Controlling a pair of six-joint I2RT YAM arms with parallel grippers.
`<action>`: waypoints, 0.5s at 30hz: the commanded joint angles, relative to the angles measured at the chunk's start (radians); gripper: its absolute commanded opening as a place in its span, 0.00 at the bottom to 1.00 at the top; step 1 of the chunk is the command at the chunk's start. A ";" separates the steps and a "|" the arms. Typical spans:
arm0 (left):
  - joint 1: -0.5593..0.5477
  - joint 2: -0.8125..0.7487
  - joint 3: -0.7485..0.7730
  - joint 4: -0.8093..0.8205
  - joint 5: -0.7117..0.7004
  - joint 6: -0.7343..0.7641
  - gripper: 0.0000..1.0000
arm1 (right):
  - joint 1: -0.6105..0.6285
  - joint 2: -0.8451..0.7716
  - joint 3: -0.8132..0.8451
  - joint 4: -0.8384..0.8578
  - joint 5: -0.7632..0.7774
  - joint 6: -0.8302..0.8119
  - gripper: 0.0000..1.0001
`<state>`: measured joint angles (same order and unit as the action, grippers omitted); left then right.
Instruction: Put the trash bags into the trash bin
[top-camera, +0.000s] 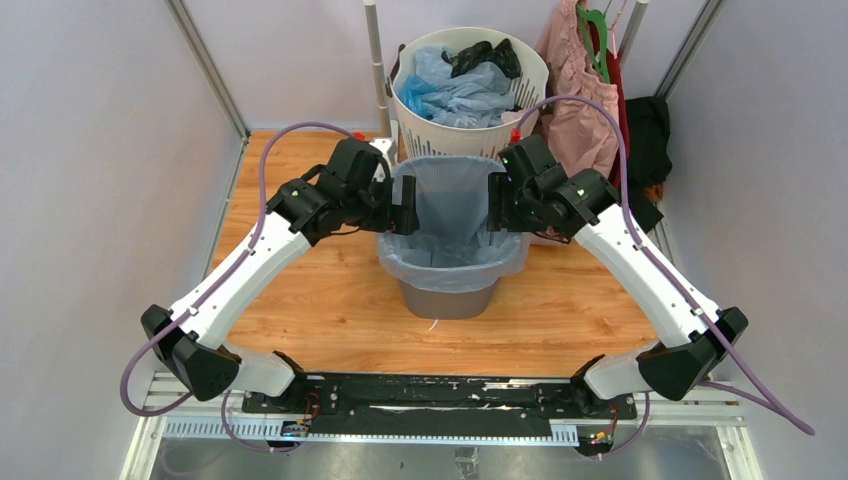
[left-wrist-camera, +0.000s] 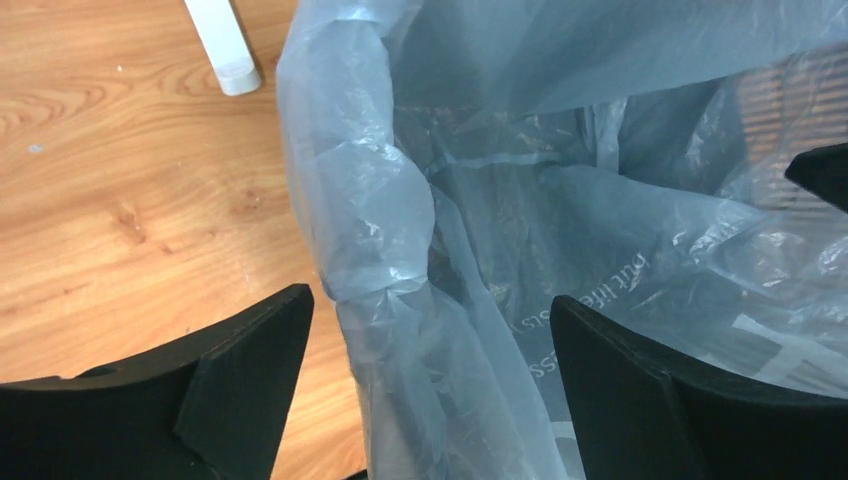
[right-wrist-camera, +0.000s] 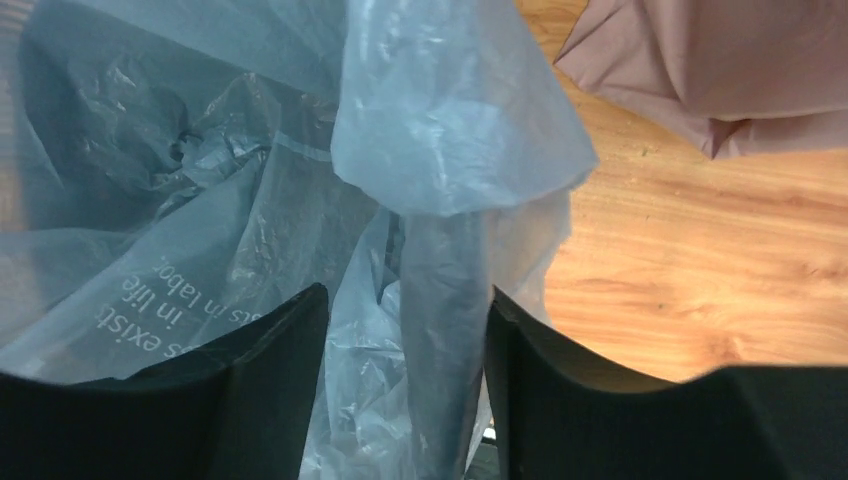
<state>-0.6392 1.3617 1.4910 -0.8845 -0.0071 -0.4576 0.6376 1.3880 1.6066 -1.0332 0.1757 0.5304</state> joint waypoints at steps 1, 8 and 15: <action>-0.005 -0.033 0.015 0.014 -0.017 0.035 0.99 | 0.014 -0.024 0.026 0.013 0.025 -0.019 0.67; -0.004 -0.096 0.134 -0.046 -0.039 0.055 1.00 | 0.012 -0.061 0.128 -0.008 0.060 -0.070 0.85; -0.005 -0.223 0.279 -0.143 -0.071 0.089 1.00 | 0.010 -0.191 0.184 -0.031 0.108 -0.164 0.88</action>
<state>-0.6403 1.2343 1.6951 -0.9623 -0.0540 -0.4057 0.6415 1.2964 1.7618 -1.0248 0.2226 0.4423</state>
